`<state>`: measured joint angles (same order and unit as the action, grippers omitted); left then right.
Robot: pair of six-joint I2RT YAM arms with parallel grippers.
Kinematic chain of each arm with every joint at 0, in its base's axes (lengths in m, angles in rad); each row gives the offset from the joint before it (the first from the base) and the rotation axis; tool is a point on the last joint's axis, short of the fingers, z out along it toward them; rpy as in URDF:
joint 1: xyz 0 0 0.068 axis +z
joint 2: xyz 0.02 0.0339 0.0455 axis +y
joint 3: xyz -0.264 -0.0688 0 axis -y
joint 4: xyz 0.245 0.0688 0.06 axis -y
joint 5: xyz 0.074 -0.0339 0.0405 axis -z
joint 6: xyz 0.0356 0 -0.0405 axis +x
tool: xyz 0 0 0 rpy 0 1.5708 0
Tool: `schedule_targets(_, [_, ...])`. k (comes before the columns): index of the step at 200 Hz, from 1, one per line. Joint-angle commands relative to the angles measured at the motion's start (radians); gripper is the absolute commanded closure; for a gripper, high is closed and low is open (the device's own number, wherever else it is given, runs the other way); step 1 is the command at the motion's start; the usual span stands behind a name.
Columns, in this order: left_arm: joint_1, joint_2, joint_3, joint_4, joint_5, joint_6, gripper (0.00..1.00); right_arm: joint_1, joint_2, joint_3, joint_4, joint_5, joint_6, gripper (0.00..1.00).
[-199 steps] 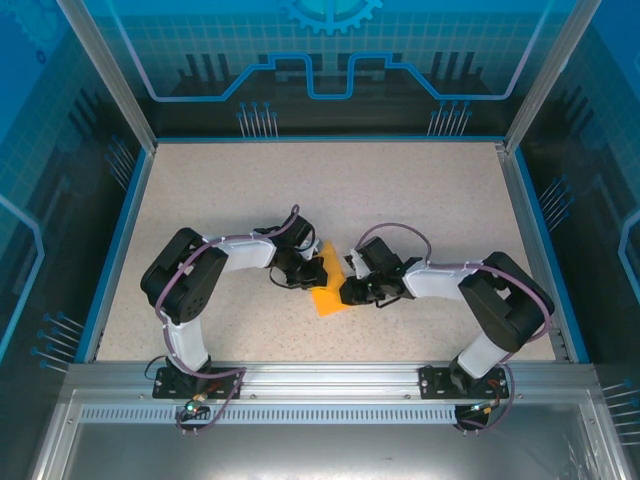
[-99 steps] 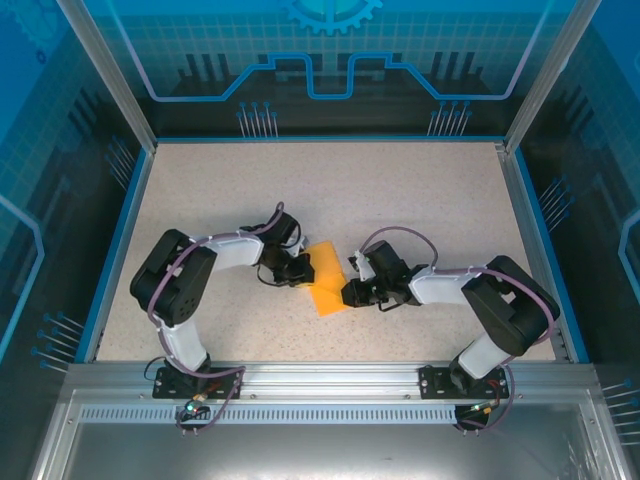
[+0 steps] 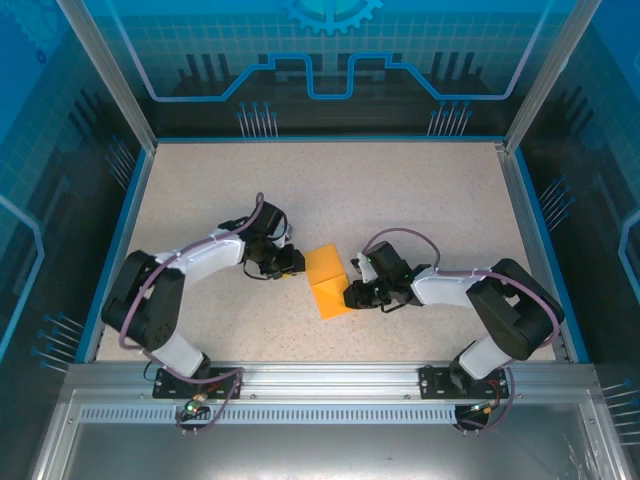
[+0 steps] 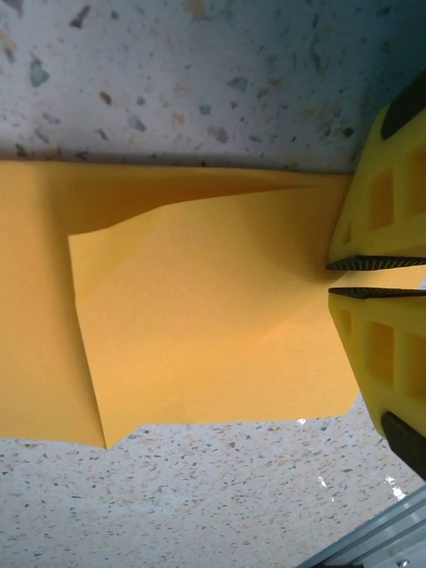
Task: Fold a paper plane with a square sheet of paper (pick it up from the middle)
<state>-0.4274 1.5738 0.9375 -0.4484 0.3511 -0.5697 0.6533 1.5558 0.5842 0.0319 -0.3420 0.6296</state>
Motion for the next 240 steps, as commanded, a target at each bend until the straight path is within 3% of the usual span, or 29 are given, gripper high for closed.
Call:
schedule_targets(1, [-0.028, -0.049, -0.05, -0.004, -0.003, -0.093, 0.62, -0.01, -0.01, 0.003, -0.075, -0.026, 0.022, 0.83])
schedule_targets(52, [-0.144, -0.072, -0.164, 0.231, -0.018, -0.298, 0.59, -0.016, -0.072, 0.042, -0.102, -0.028, 0.018, 0.82])
schedule_targets(113, [-0.206, -0.011, -0.27, 0.494, -0.069, -0.439, 0.58, -0.05, -0.037, 0.097, -0.084, -0.048, 0.005, 0.8])
schedule_targets(240, [-0.22, 0.058, -0.272, 0.571, -0.087, -0.441, 0.59, -0.071, 0.071, 0.086, -0.062, -0.005, -0.026, 0.81])
